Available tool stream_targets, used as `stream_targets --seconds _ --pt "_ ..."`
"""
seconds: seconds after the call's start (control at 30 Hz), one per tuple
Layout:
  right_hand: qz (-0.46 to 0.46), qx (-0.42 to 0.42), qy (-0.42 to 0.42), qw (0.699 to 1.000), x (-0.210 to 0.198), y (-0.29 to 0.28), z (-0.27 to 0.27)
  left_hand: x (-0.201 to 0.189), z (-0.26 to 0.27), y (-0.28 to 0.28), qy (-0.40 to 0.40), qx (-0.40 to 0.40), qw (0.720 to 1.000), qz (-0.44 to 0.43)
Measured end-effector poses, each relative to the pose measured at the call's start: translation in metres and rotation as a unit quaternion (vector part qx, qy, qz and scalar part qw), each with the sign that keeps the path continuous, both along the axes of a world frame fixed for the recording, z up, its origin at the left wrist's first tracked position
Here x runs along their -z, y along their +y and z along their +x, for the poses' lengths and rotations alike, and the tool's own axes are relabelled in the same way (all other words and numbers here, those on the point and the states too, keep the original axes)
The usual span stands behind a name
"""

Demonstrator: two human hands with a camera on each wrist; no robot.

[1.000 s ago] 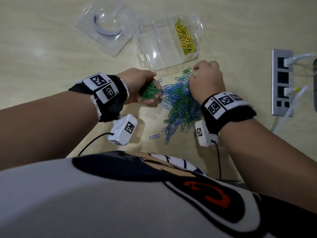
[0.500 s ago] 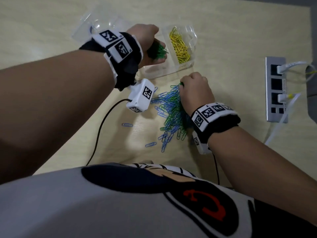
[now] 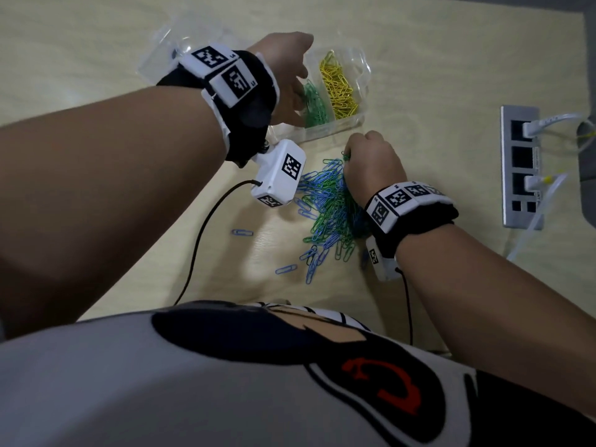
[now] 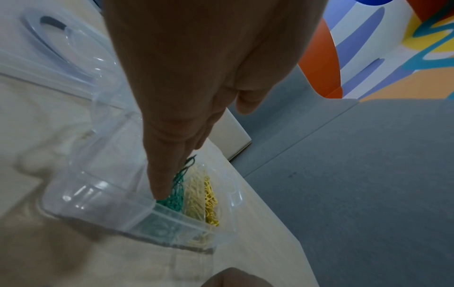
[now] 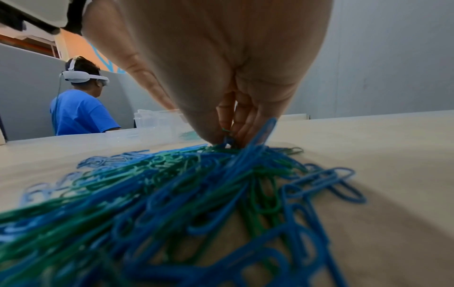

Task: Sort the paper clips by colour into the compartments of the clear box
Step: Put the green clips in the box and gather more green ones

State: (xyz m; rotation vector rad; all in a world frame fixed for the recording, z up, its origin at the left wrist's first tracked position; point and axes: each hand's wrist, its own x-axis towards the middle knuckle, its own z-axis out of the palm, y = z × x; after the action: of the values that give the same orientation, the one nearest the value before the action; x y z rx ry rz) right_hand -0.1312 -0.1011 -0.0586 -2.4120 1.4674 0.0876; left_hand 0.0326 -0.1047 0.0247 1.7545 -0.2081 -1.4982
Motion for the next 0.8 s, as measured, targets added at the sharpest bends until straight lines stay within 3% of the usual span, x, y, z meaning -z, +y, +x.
stream_targets --seconds 0.13,0.2,0.23,0.27,0.33,0.43,0.5,0.57,0.8 --pt "0.016 0.01 -0.027 0.999 -0.007 -0.004 -0.006 -0.003 0.005 0.01 -0.063 0.072 0.995 -0.023" --pt "0.017 0.044 -0.055 0.997 -0.01 -0.008 -0.011 -0.002 0.009 0.016 -0.143 0.14 0.979 -0.032" --pt "0.013 0.061 -0.066 0.996 -0.011 -0.01 -0.015 0.0 0.012 0.02 -0.221 0.19 0.956 -0.027" --pt "0.009 0.075 -0.072 0.995 -0.012 -0.011 -0.02 0.005 0.015 0.022 -0.313 0.25 0.916 -0.02" --pt "0.01 0.095 -0.067 0.993 -0.01 -0.014 -0.026 0.014 0.02 0.027 -0.452 0.357 0.817 0.001" --pt "0.016 0.097 -0.052 0.994 -0.007 -0.017 -0.025 0.024 0.019 0.037 -0.527 0.44 0.727 0.02" --pt "0.024 0.086 -0.049 0.995 -0.005 -0.016 -0.018 0.029 0.017 0.04 -0.551 0.458 0.698 0.011" --pt "0.033 0.075 -0.045 0.996 -0.005 -0.014 -0.01 0.032 0.016 0.042 -0.558 0.461 0.69 -0.002" --pt "0.016 0.032 0.013 0.999 -0.005 -0.022 0.007 0.037 0.007 0.051 -0.538 0.436 0.721 -0.025"
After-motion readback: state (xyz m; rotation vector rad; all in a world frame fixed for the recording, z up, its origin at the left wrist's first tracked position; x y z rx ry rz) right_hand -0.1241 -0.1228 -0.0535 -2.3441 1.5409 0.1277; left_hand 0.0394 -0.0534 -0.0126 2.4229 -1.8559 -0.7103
